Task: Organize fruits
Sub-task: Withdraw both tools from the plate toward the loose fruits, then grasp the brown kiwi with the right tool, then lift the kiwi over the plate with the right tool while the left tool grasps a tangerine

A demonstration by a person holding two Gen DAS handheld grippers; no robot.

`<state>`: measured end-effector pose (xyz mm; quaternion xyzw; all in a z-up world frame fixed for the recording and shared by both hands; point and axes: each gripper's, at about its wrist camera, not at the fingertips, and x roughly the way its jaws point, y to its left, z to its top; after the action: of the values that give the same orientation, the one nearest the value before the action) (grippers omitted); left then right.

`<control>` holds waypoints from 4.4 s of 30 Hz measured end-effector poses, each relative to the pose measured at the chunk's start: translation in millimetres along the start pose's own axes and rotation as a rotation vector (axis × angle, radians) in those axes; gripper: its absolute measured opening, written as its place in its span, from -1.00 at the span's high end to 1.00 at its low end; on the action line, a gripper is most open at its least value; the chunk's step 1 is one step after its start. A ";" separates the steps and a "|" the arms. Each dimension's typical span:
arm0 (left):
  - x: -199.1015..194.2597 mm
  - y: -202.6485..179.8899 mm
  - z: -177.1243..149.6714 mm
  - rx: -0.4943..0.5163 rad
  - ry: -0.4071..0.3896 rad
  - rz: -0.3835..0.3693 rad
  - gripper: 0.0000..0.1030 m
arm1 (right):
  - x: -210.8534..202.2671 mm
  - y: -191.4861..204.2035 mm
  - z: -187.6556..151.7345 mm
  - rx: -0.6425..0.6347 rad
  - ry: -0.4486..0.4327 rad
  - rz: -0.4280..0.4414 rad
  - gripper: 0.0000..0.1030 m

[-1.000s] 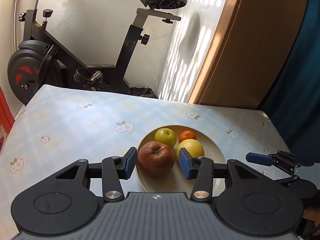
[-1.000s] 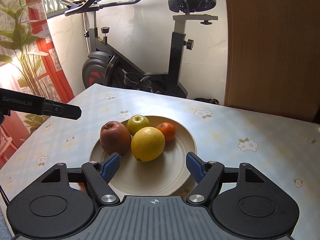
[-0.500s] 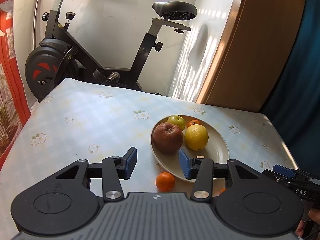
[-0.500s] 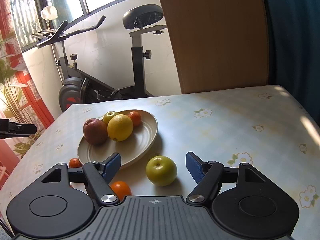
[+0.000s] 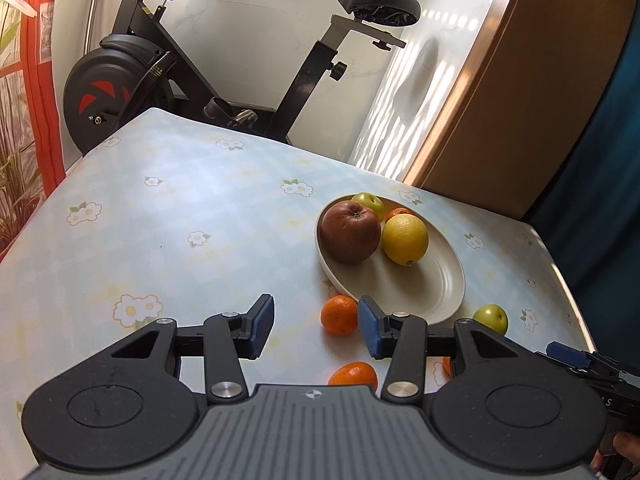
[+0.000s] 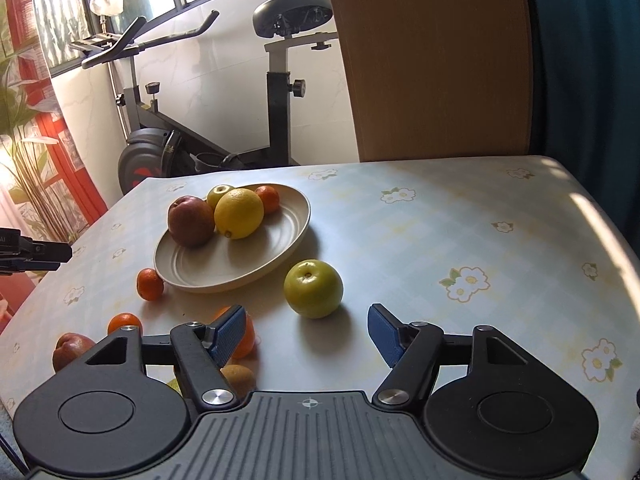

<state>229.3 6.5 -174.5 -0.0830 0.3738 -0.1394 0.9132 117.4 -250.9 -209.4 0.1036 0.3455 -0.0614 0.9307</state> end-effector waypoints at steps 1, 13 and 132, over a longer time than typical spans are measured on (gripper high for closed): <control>0.2 -0.4 -0.4 0.001 0.000 0.001 0.05 | 1.6 3.1 -0.7 -0.008 0.005 0.007 -0.25; -5.3 -2.6 -11.5 0.004 -0.020 -0.006 0.05 | 5.5 19.7 -3.2 -0.066 0.020 0.035 -0.08; 81.1 -24.7 -2.0 0.328 0.430 -0.119 -0.06 | 39.0 30.1 51.3 -0.134 0.033 0.150 0.51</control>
<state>278.4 -42.6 -223.0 0.0755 0.5261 -0.2658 0.8043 184.7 -235.4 -192.4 0.0675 0.3555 0.0335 0.9316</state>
